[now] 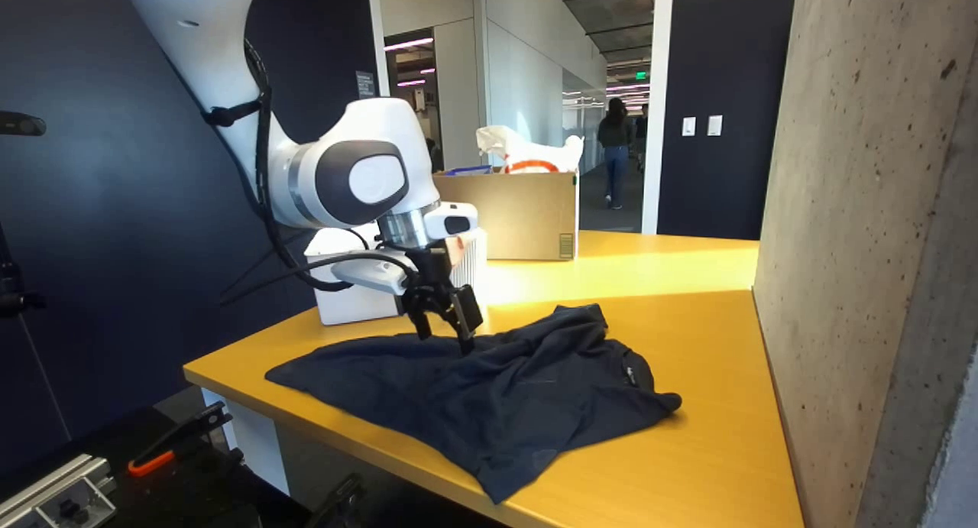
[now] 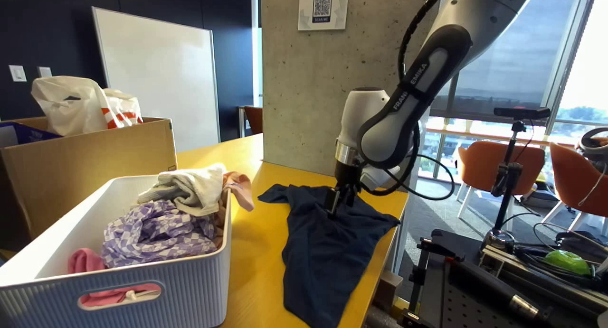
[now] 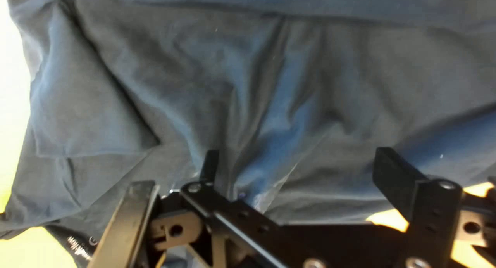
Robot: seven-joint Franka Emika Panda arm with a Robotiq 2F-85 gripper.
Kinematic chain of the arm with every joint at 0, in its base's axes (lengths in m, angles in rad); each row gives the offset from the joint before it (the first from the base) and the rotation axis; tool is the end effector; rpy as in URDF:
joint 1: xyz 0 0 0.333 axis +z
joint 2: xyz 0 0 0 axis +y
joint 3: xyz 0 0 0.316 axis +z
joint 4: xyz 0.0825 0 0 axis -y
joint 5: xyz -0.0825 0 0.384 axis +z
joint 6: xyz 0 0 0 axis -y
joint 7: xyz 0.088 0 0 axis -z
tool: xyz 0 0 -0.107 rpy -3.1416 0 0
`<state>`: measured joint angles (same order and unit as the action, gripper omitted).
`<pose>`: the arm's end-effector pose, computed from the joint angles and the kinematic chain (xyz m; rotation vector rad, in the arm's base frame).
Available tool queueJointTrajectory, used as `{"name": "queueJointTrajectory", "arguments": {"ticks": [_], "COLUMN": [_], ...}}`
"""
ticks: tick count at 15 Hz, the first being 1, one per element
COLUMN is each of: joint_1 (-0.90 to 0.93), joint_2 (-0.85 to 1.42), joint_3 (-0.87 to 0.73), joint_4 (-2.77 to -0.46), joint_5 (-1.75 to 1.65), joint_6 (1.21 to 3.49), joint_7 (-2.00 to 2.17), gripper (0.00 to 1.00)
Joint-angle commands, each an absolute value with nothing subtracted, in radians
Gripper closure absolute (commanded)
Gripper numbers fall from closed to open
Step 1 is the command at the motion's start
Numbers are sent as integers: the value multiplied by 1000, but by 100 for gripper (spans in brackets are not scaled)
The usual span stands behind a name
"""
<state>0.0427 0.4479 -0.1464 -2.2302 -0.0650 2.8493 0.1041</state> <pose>0.5594 -0.0559 0.1874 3.0381 -0.1937 0.2656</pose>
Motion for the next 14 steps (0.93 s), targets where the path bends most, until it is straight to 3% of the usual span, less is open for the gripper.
{"name": "queueJointTrajectory", "arguments": {"ticks": [1,8,14], "joint_1": [-69,-210,-300], "joint_2": [435,539,537], "joint_3": [-60,58,141], "joint_4": [-2170,-1965,-1996], "joint_5": [18,139,189], "joint_6": [2871,2846,2844], "joint_7": [26,-120,-214], "gripper": [0,0,0]}}
